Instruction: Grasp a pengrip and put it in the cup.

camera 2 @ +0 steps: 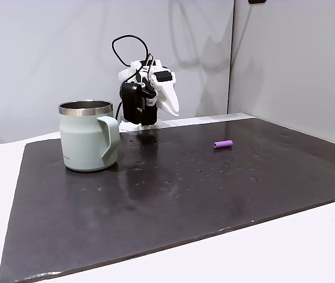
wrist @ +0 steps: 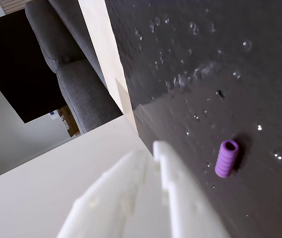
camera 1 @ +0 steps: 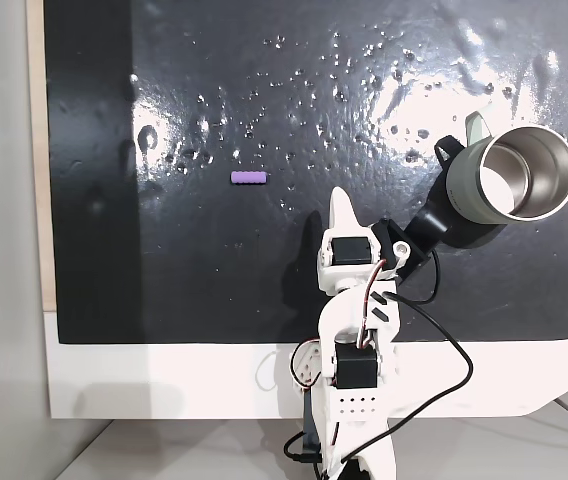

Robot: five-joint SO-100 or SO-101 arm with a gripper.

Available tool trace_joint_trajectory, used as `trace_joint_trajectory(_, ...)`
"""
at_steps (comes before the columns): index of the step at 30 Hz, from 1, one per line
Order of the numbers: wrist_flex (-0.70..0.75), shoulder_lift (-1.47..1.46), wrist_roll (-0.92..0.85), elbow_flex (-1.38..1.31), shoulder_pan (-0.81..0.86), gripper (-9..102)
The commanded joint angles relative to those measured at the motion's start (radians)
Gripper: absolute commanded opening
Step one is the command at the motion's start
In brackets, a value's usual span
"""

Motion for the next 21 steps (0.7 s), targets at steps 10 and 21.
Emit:
trace_joint_trajectory(10, 0.008, 0.014, -0.025, 0.041, -0.011, 0)
trace_joint_trajectory(21, 0.055, 0.014, 0.031, -0.052, -0.037, 0)
